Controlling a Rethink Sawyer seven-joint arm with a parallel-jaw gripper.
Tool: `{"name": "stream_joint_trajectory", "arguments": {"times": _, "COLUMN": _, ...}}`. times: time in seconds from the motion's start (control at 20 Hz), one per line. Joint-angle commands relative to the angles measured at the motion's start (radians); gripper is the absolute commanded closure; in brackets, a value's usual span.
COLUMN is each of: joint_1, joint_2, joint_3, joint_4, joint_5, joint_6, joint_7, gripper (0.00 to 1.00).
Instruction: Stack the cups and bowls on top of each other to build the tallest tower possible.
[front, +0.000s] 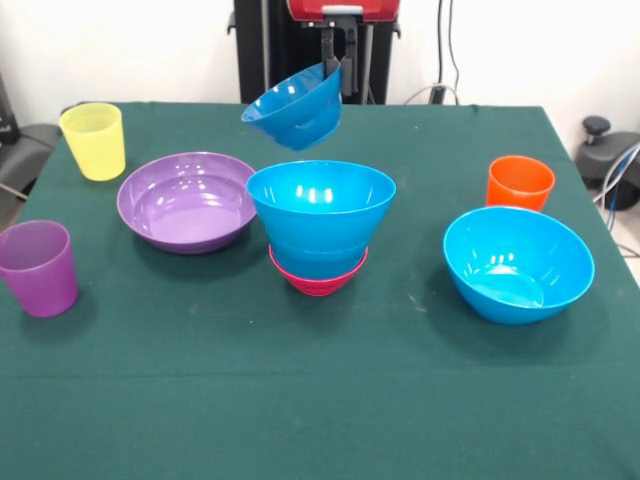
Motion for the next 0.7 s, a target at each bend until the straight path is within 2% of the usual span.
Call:
{"name": "stream_joint_trajectory", "arguments": {"times": 0.05, "joint_1": 0.003, "joint_2": 0.044, "joint_3": 0.024, "joint_4": -0.038, "joint_5": -0.039, "joint_6": 0.075, "joint_7": -0.114, "gripper": 1.00}}
{"name": "stream_joint_trajectory", "arguments": {"times": 0.7, "joint_1": 0.018, "joint_2": 0.059, "joint_3": 0.029, "joint_4": -0.095, "joint_5": -0.030, "joint_6": 0.126, "joint_7": -0.129, "gripper": 1.00}}
